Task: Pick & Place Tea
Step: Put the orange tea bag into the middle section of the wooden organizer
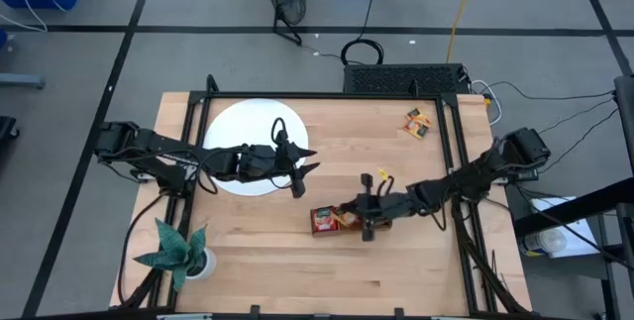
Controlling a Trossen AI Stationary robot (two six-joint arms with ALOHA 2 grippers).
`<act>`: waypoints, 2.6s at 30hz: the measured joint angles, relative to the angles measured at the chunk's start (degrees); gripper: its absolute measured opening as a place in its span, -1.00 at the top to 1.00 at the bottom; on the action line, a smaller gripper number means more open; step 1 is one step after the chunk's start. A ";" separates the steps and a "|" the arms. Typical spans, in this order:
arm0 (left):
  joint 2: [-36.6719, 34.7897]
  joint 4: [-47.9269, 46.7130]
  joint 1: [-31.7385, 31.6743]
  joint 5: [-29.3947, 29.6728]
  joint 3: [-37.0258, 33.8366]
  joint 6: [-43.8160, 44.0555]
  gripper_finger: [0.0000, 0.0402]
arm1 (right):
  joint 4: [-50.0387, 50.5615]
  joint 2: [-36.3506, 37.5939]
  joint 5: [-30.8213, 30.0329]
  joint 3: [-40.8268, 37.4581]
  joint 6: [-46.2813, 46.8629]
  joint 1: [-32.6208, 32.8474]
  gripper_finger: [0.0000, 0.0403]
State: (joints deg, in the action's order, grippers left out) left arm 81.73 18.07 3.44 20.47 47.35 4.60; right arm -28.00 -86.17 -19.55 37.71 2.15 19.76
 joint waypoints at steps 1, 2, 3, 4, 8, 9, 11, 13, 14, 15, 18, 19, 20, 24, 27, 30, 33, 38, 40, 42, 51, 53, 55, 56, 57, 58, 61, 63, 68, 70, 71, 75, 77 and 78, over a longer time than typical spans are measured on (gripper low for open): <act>0.00 -0.05 0.00 -0.02 0.00 0.02 0.22 | -1.44 0.00 -3.02 0.00 0.06 1.05 1.00; 0.00 -0.05 0.00 -0.02 0.00 0.01 0.22 | -2.73 0.00 -5.89 0.00 0.14 2.02 1.00; 0.00 -0.03 0.00 -0.02 0.00 0.01 0.22 | -3.89 0.00 -8.39 -0.09 0.22 3.04 1.00; 0.00 -0.02 0.00 -0.02 0.00 0.02 0.22 | -5.21 0.00 -10.94 -0.45 0.64 4.01 1.00; 0.00 -0.02 0.00 0.00 0.00 0.02 0.22 | -8.72 0.00 -21.78 -3.34 2.55 7.81 1.00; 0.00 -0.03 0.00 0.00 0.00 0.00 0.22 | -10.14 -0.02 -24.07 -4.45 2.63 8.59 1.00; 0.00 -0.03 0.00 -0.02 0.00 -0.15 0.22 | -16.02 -1.11 -26.60 -6.83 3.03 9.81 1.00; 0.00 0.05 0.00 0.00 0.00 -0.17 0.22 | -24.05 -2.58 -27.13 -9.50 2.23 10.84 1.00; 0.00 0.06 0.00 0.00 0.00 -0.19 0.22 | -27.86 -3.72 -27.07 -10.38 1.76 11.08 1.00; 0.00 0.06 0.00 0.00 0.00 -0.18 0.22 | -31.74 -5.27 -26.74 -10.88 1.48 11.18 1.00; 0.00 0.48 0.00 0.02 0.00 -0.06 0.22 | -38.40 -10.04 -26.44 -11.95 -0.02 11.17 1.00; 0.00 0.48 0.00 0.00 0.02 0.00 0.22 | -40.27 -11.76 -25.32 -11.78 -0.40 11.05 1.00; 0.00 0.48 0.02 0.00 0.02 0.04 0.22 | -41.84 -13.46 -24.36 -11.43 -1.04 10.92 1.00; 0.00 0.61 0.00 0.02 0.02 0.55 0.22 | -47.06 -19.01 -23.85 -10.07 -4.52 10.63 1.00; 0.00 0.63 0.02 0.02 0.02 0.68 0.22 | -48.78 -20.86 -24.13 -9.43 -7.64 10.63 1.00; 0.00 0.61 0.00 0.02 0.02 0.70 0.22 | -48.29 -21.01 -26.20 -9.41 -10.12 10.85 1.00; 0.00 0.58 0.01 0.02 0.03 0.70 0.22 | -47.11 -21.02 -27.16 -9.38 -11.96 11.11 1.00; 0.00 0.59 0.00 0.02 0.04 0.48 0.22 | -46.10 -21.00 -27.00 -9.38 -13.77 11.11 0.96; 0.00 0.61 0.00 0.02 0.04 0.46 0.22 | -46.35 -21.00 -26.98 -9.38 -15.67 11.11 0.90; 0.00 0.53 0.00 0.02 0.04 0.46 0.22 | -47.36 -21.00 -26.98 -9.38 -18.04 11.11 0.81; 0.00 0.41 0.00 0.02 0.04 0.45 0.22 | -57.19 -21.00 -28.44 -9.40 -27.39 11.11 0.43; 0.00 0.10 0.00 0.02 0.04 0.63 0.22 | -57.73 -20.96 -28.42 -9.40 -28.66 11.11 0.39; 0.00 -0.34 0.00 0.04 0.04 1.27 0.22 | -57.24 -20.73 -28.42 -9.40 -28.80 11.11 0.36; 0.00 -1.05 0.00 0.02 0.04 2.57 0.22 | -57.18 -20.56 -28.44 -9.40 -28.80 11.11 0.36; 0.00 -2.02 0.00 0.02 0.04 4.12 0.22 | -57.11 -20.51 -28.44 -9.40 -28.84 11.11 0.35; 0.00 -3.21 0.00 -0.21 0.04 5.65 0.22 | -57.08 -20.52 -28.71 -9.40 -29.30 11.14 0.36; 0.16 -4.71 -0.01 -7.70 0.05 7.15 0.22 | -57.03 -19.36 -36.23 -9.42 -34.96 12.49 0.38; 1.22 -4.44 1.04 -13.77 0.81 7.79 0.22 | -57.56 -16.76 -45.63 -9.42 -41.08 13.78 0.40; 7.12 -4.62 6.17 -15.08 5.52 7.34 0.22 | -57.48 -7.17 -58.31 -9.67 -54.13 15.49 0.43; 11.20 -6.00 7.49 -15.10 8.92 5.87 0.22 | -57.54 -3.49 -58.32 -10.08 -56.75 15.59 0.43; 13.45 -7.00 7.96 -15.10 10.95 5.06 0.22 | -57.48 -1.83 -58.30 -10.43 -57.55 15.59 0.43; 21.79 -12.65 7.99 -15.06 19.38 3.95 0.22 | -57.01 3.26 -58.29 -13.12 -56.85 15.59 0.43; 24.80 -16.56 7.35 -14.82 22.75 2.81 0.22 | -57.01 4.75 -58.24 -14.93 -54.91 15.59 0.43; 26.23 -17.71 7.00 -14.79 24.17 2.54 0.22 | -57.01 5.31 -58.22 -16.06 -53.45 15.61 0.44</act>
State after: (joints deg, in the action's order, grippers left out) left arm 107.96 0.36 10.44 5.68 71.52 7.14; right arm -85.01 -80.86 -77.76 21.65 -51.30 35.38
